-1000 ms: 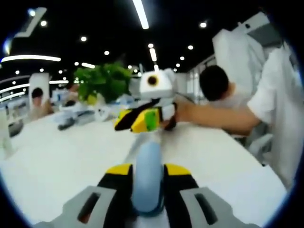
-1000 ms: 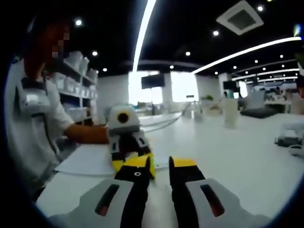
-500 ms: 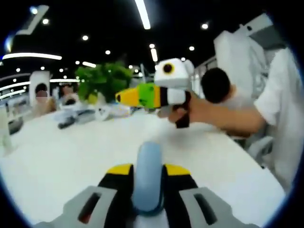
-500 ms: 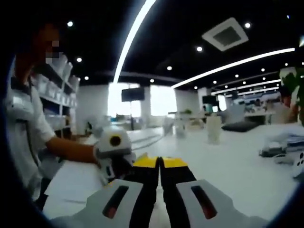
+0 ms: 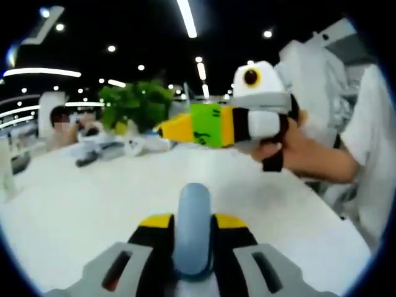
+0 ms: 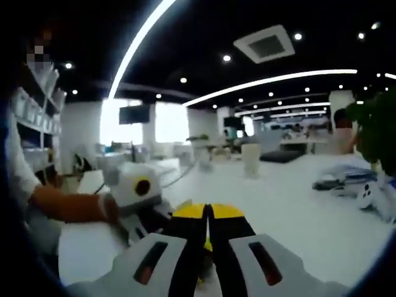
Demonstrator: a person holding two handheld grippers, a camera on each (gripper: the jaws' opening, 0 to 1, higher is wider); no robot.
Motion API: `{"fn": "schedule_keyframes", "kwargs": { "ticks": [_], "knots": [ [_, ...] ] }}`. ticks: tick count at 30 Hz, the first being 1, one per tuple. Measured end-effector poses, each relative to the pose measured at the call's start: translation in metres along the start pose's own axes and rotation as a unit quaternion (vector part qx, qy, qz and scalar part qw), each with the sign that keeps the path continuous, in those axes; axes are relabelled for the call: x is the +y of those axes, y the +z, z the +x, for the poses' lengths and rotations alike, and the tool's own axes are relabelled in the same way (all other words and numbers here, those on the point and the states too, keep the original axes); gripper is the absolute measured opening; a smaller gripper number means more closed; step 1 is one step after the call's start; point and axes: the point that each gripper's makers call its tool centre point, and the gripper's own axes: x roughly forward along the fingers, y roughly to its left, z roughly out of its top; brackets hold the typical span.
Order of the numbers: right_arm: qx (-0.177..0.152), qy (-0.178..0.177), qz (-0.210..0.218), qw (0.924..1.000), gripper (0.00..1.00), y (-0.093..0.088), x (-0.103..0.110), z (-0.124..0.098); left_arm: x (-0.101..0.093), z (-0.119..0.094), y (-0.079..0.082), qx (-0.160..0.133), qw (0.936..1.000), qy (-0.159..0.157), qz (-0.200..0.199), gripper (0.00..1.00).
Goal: Pick up the paper insert the paper into the punch align the paper edges press the punch to punch holes
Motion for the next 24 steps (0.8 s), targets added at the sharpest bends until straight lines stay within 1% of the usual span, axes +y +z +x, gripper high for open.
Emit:
{"fn": "schedule_keyframes", "kwargs": {
  "ticks": [1, 4, 8, 11, 14, 15, 17, 24],
  "knots": [
    [0.005, -0.010, -0.002, 0.9999, 0.05, -0.001, 0.002, 0.003, 0.000, 0.000, 0.000, 0.000, 1.0000, 0.000, 0.001, 0.26],
    [0.010, -0.018, -0.013, 0.9997, 0.05, -0.002, 0.013, 0.011, 0.000, 0.001, 0.000, 0.000, 1.0000, 0.000, 0.001, 0.26],
    [0.032, -0.031, -0.023, 0.9988, 0.05, -0.015, 0.016, 0.017, 0.001, 0.001, 0.000, 0.000, 1.0000, 0.000, 0.002, 0.26],
    [0.040, -0.035, -0.032, 0.9981, 0.05, -0.022, 0.019, 0.018, 0.001, 0.001, 0.000, 0.000, 1.0000, 0.000, 0.002, 0.26],
    [0.049, -0.043, -0.038, 0.9972, 0.05, -0.029, 0.017, 0.018, 0.001, 0.001, 0.000, 0.000, 1.0000, 0.000, 0.002, 0.26],
    [0.037, -0.041, -0.045, 0.9975, 0.05, -0.027, 0.018, 0.017, 0.001, 0.001, 0.000, 0.000, 1.0000, 0.000, 0.002, 0.26],
    [0.042, -0.045, -0.041, 0.9973, 0.05, -0.028, 0.018, 0.016, 0.001, 0.001, 0.000, 0.001, 1.0000, -0.001, 0.003, 0.26],
    [0.040, -0.052, -0.065, 0.9957, 0.04, -0.027, 0.016, 0.016, 0.001, 0.001, 0.000, 0.000, 1.0000, 0.000, 0.002, 0.26]
  ]
}}
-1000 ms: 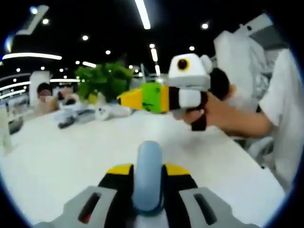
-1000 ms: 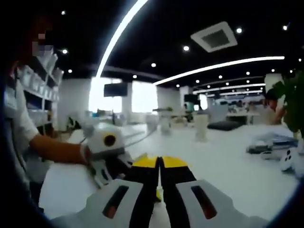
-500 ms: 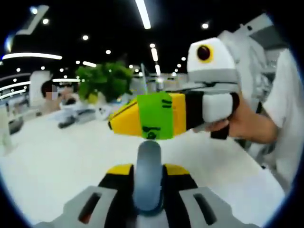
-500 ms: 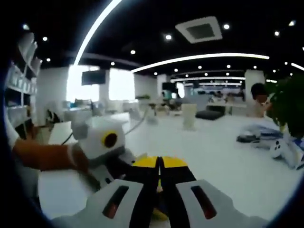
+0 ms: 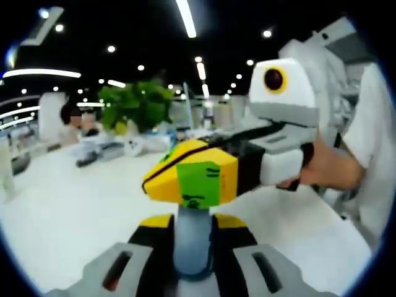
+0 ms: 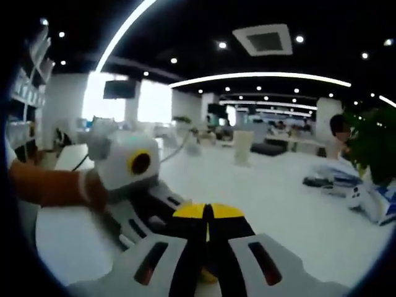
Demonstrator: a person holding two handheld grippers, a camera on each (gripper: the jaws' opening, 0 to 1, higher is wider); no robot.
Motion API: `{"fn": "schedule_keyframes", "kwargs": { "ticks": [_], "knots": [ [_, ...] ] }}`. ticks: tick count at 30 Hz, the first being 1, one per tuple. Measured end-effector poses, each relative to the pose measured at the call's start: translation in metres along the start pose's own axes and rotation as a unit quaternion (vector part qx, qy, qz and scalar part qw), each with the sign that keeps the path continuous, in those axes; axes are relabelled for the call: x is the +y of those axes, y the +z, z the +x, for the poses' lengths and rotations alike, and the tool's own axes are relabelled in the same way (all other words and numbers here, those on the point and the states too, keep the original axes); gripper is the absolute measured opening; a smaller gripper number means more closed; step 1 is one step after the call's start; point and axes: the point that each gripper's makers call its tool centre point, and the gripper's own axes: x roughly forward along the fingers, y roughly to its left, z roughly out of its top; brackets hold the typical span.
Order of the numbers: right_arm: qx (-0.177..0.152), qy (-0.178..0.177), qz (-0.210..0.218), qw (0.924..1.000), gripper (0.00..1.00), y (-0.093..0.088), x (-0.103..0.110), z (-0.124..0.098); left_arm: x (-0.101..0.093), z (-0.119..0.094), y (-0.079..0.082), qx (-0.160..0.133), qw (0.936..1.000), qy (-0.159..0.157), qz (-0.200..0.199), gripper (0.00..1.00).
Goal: Pick up the paper insert the paper into the punch align the paper edges press the punch to punch holes
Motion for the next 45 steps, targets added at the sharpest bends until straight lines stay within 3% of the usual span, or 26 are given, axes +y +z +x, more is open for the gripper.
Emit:
{"fn": "schedule_keyframes", "kwargs": {
  "ticks": [5, 14, 21, 28, 33, 34, 45],
  "knots": [
    [-0.011, 0.001, 0.024, 0.9997, 0.03, 0.000, -0.003, -0.001, 0.000, 0.000, 0.000, 0.000, 1.0000, 0.000, 0.000, 0.26],
    [-0.040, -0.033, 0.058, 0.9970, 0.02, -0.007, -0.012, -0.006, 0.000, 0.000, 0.000, 0.000, 1.0000, -0.001, 0.000, 0.26],
    [-0.044, -0.053, 0.027, 0.9973, 0.02, -0.008, -0.011, -0.006, -0.001, 0.000, 0.000, 0.000, 1.0000, -0.002, 0.000, 0.26],
    [-0.019, -0.065, 0.027, 0.9973, 0.02, -0.020, -0.016, -0.005, -0.001, 0.000, 0.000, 0.001, 1.0000, -0.002, -0.002, 0.26],
    [-0.011, -0.064, 0.045, 0.9969, 0.02, -0.024, -0.019, -0.005, -0.002, 0.000, 0.000, 0.001, 1.0000, -0.002, -0.002, 0.26],
    [0.007, -0.065, 0.064, 0.9958, 0.02, -0.033, -0.019, -0.005, -0.002, 0.000, -0.001, 0.001, 1.0000, -0.002, -0.002, 0.26],
    [0.011, -0.055, 0.103, 0.9931, 0.02, -0.036, -0.020, -0.005, -0.002, 0.000, -0.001, 0.002, 1.0000, -0.002, -0.001, 0.26]
  ]
}}
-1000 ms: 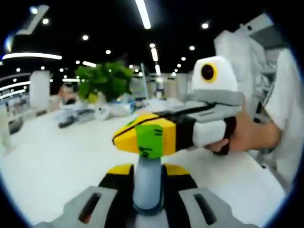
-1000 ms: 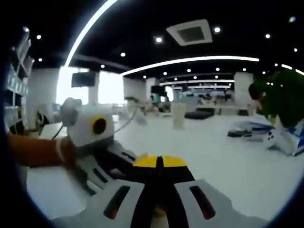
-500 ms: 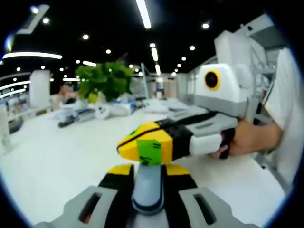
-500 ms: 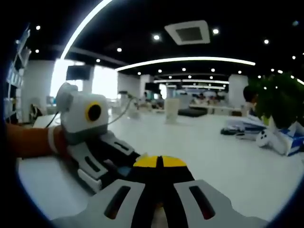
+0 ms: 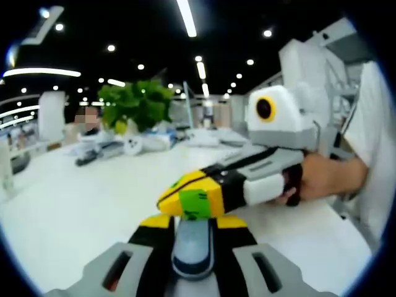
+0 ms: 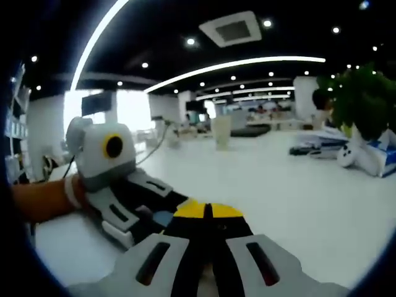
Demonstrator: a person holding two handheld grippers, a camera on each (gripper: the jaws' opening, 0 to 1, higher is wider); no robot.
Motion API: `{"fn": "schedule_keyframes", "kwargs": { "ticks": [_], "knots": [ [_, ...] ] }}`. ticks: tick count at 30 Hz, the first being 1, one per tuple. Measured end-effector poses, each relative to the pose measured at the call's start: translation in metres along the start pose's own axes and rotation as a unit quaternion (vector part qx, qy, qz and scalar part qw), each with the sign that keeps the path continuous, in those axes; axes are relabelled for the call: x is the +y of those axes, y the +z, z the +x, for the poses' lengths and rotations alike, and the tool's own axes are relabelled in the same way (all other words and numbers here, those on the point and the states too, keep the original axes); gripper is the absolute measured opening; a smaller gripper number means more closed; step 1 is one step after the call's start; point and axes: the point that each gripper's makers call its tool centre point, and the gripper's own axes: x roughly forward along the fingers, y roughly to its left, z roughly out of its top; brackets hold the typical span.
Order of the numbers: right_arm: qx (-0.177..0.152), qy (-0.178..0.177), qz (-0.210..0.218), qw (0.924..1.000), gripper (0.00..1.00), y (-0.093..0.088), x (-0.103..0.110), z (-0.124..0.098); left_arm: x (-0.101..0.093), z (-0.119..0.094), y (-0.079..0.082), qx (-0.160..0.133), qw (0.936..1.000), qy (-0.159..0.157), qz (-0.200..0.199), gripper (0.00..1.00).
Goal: Pick up the paper insert the paper into the punch align the paper edges press the punch to punch holes
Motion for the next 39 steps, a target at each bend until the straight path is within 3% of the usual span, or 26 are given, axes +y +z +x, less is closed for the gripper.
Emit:
{"fn": "schedule_keyframes", "kwargs": {
  "ticks": [9, 22, 29, 32, 35, 36, 39],
  "knots": [
    [0.003, 0.009, 0.020, 0.9998, 0.02, -0.002, 0.000, 0.000, 0.000, 0.000, -0.001, 0.001, 1.0000, 0.000, 0.000, 0.26],
    [-0.004, 0.010, 0.009, 0.9999, 0.02, -0.001, 0.001, 0.000, 0.000, 0.000, -0.001, 0.001, 1.0000, 0.001, -0.001, 0.26],
    [-0.037, 0.021, -0.007, 0.9991, 0.03, 0.010, 0.004, -0.002, -0.001, -0.001, 0.000, 0.001, 1.0000, 0.000, -0.002, 0.26],
    [-0.062, 0.030, 0.005, 0.9976, 0.03, 0.019, 0.008, -0.004, 0.000, -0.001, 0.000, 0.001, 1.0000, 0.000, -0.003, 0.26],
    [-0.064, 0.029, 0.016, 0.9974, 0.03, 0.021, 0.005, -0.002, -0.001, -0.001, -0.001, 0.002, 1.0000, -0.001, -0.003, 0.25],
    [-0.067, 0.037, 0.039, 0.9963, 0.03, 0.024, 0.007, -0.001, 0.000, 0.000, -0.001, 0.001, 1.0000, 0.000, -0.003, 0.25],
    [-0.072, 0.036, 0.034, 0.9961, 0.03, 0.026, 0.010, -0.002, 0.000, 0.000, -0.001, 0.001, 1.0000, 0.000, -0.003, 0.25]
  ]
}}
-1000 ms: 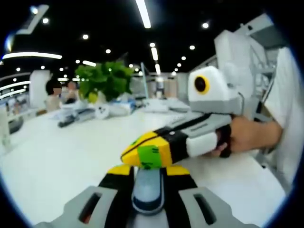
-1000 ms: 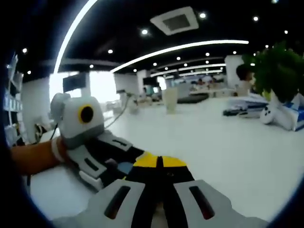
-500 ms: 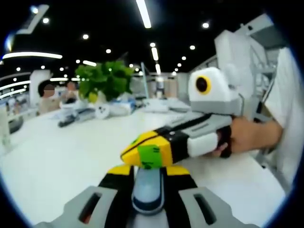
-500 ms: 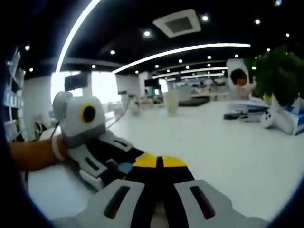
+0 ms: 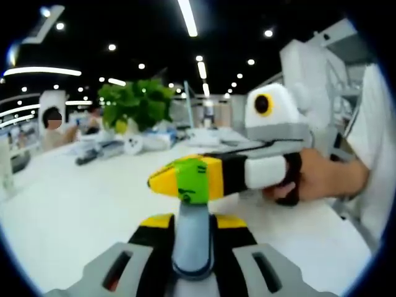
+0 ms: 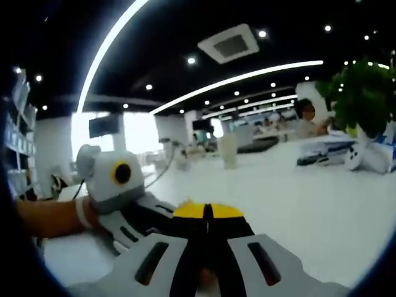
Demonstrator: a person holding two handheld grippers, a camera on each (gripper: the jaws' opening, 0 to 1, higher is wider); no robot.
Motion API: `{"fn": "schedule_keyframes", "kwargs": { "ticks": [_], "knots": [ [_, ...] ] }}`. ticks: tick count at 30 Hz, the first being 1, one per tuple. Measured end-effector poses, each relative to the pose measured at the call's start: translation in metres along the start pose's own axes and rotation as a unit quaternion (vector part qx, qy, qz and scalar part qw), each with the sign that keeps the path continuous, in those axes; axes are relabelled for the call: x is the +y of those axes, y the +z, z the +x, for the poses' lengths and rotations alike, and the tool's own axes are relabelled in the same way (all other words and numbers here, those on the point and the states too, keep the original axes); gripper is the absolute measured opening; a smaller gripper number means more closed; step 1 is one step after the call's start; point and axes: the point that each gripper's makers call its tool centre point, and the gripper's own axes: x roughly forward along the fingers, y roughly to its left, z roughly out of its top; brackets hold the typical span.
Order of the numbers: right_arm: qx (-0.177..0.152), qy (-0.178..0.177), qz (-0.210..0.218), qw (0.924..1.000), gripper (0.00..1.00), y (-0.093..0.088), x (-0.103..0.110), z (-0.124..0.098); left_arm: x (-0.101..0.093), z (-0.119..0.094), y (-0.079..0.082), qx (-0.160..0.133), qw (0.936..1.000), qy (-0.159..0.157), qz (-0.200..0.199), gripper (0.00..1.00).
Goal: Pick up the paper insert the paper into the punch align the paper edges press the punch to punch holes
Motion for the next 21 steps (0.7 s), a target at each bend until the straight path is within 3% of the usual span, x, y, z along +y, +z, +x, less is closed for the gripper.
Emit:
{"fn": "schedule_keyframes", "kwargs": {
  "ticks": [1, 9, 11, 13, 17, 21],
  "knots": [
    [-0.013, 0.009, 0.004, 0.9999, 0.03, 0.006, 0.004, 0.000, 0.000, 0.000, 0.000, 0.000, 1.0000, 0.000, 0.000, 0.25],
    [-0.005, 0.005, 0.001, 1.0000, 0.04, 0.005, 0.002, 0.002, 0.000, 0.000, 0.000, 0.000, 1.0000, 0.000, 0.000, 0.25],
    [-0.017, 0.021, 0.025, 0.9993, 0.04, 0.013, 0.009, 0.002, 0.000, 0.001, 0.000, 0.000, 1.0000, 0.000, 0.001, 0.25],
    [-0.003, 0.022, 0.008, 0.9997, 0.04, 0.011, 0.011, 0.005, -0.001, 0.001, -0.001, 0.000, 1.0000, 0.000, 0.001, 0.25],
    [-0.009, 0.030, -0.006, 0.9995, 0.04, 0.019, 0.014, 0.008, -0.001, 0.001, -0.001, 0.000, 1.0000, 0.000, 0.001, 0.25],
    [-0.027, 0.028, -0.014, 0.9991, 0.08, 0.038, 0.008, 0.005, -0.001, 0.000, -0.001, 0.000, 1.0000, 0.001, 0.003, 0.25]
  ]
}}
